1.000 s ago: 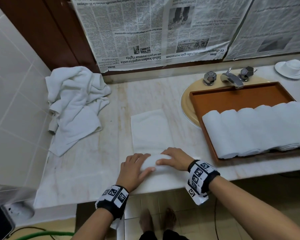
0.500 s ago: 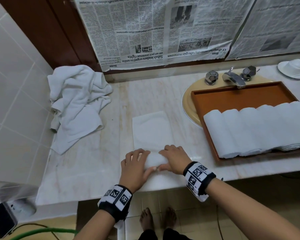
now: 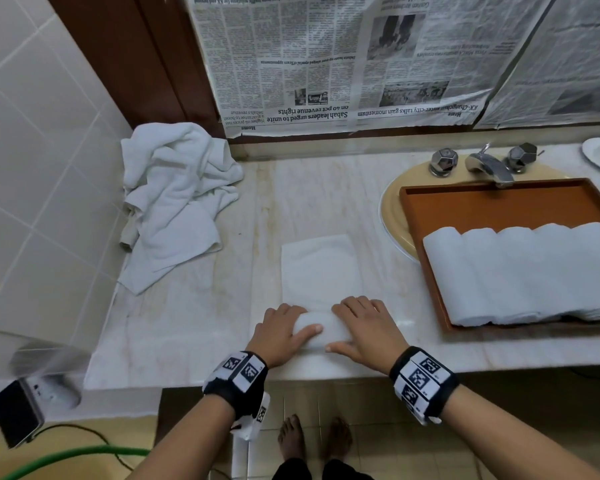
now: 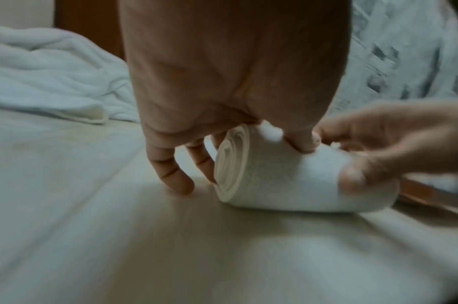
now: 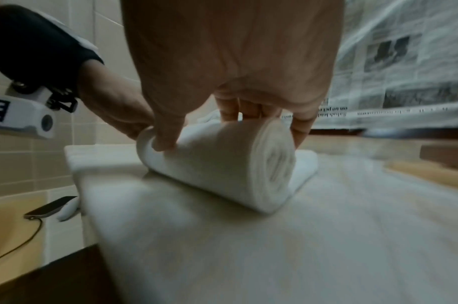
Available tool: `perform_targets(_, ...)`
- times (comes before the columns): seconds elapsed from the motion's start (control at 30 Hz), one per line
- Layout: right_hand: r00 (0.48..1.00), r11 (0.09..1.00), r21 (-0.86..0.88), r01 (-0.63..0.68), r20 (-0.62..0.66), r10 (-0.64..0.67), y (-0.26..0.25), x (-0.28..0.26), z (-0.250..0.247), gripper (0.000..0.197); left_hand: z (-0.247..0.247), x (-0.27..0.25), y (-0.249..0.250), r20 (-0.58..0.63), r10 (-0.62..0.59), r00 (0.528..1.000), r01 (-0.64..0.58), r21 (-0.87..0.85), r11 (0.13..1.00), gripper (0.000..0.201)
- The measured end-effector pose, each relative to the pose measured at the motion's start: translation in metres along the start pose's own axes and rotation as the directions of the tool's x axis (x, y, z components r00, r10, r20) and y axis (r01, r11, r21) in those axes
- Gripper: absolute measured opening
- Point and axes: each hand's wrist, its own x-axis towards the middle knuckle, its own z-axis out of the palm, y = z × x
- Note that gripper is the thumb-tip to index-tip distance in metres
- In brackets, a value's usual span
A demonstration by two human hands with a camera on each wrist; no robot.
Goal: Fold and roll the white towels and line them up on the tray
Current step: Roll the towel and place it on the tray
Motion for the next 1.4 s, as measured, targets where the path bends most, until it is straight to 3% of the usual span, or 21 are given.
perform_targets(0.1, 0.999, 1.0, -0.009, -0.02, 0.032, 0.021, 0.0, 0.003, 0.007, 0.081, -0.003, -0.001, 0.004, -0.019, 0.013, 1.0, -0.012, 0.074, 0.997, 0.078)
perform_targets(0.17, 0.992, 0.997, 0.058, -0.053, 0.116, 0.046, 0.002, 0.008, 0.002, 0.087, -0.001, -0.008, 0.007, -0.085, 0.095, 0.992, -0.076, 0.202, 0.976, 0.081)
perform_targets(0.23, 0.977, 0.982, 0.161, -0.097, 0.204, 0.063, 0.003, 0.015, -0.007, 0.079, 0.005, -0.014, 0.008, -0.117, 0.163, 0.98, -0.125, 0.281, 0.952, 0.083)
perform_targets(0.4, 0.929, 0.927, 0.338, -0.163, 0.368, 0.029, 0.009, 0.02, -0.023, 0.064, 0.016, -0.018, 0.002, -0.113, 0.168, 0.979, -0.137, 0.242, 0.961, 0.088)
perform_targets(0.5, 0.965, 0.895, 0.407, -0.182, 0.25, 0.082, 0.012, 0.009, -0.019, 0.071, 0.012, -0.011, -0.001, -0.086, 0.162, 0.983, -0.152, 0.119, 0.981, 0.088)
perform_targets(0.57, 0.995, 0.964, 0.248, -0.091, 0.056, 0.08, 0.008, -0.002, -0.013, 0.072, 0.007, -0.005, -0.002, -0.05, 0.149, 0.988, -0.148, 0.024, 0.989, 0.086)
perform_targets(0.63, 1.0, 0.997, 0.073, -0.007, -0.02, 0.009, 0.003, -0.008, -0.005, 0.07, 0.002, -0.001, -0.002, -0.011, 0.132, 0.991, -0.133, -0.025, 0.991, 0.088)
perform_targets(0.77, 1.0, 0.999, -0.031, -0.017, 0.022, 0.018, -0.001, -0.002, 0.005, 0.07, -0.001, 0.0, 0.003, -0.004, 0.091, 0.996, -0.091, -0.066, 0.994, 0.093)
perform_targets(0.97, 0.972, 0.996, 0.008, -0.09, 0.218, 0.086, -0.001, 0.014, -0.011, 0.057, 0.011, -0.016, 0.007, -0.243, 0.193, 0.951, -0.152, 0.18, 0.972, 0.075)
perform_targets(1.13, 0.908, 0.953, 0.229, -0.197, 0.409, 0.09, 0.01, 0.015, -0.019, 0.063, 0.02, -0.019, 0.001, -0.173, 0.173, 0.97, -0.134, 0.219, 0.967, 0.082)
perform_targets(1.2, 0.923, 0.936, 0.284, -0.206, 0.374, 0.09, 0.014, 0.01, -0.021, 0.07, 0.015, -0.015, 0.003, -0.137, 0.157, 0.978, -0.124, 0.222, 0.967, 0.087)
perform_targets(1.33, 0.991, 0.996, 0.072, -0.052, 0.13, 0.042, 0.009, 0.001, -0.013, 0.089, 0.0, 0.001, 0.004, -0.013, 0.113, 0.994, -0.11, 0.141, 0.984, 0.095)
perform_targets(1.4, 0.99, 0.996, 0.07, -0.056, 0.135, 0.047, 0.008, 0.006, -0.01, 0.095, -0.004, 0.008, -0.001, 0.029, 0.105, 0.994, -0.106, 0.036, 0.994, 0.092)
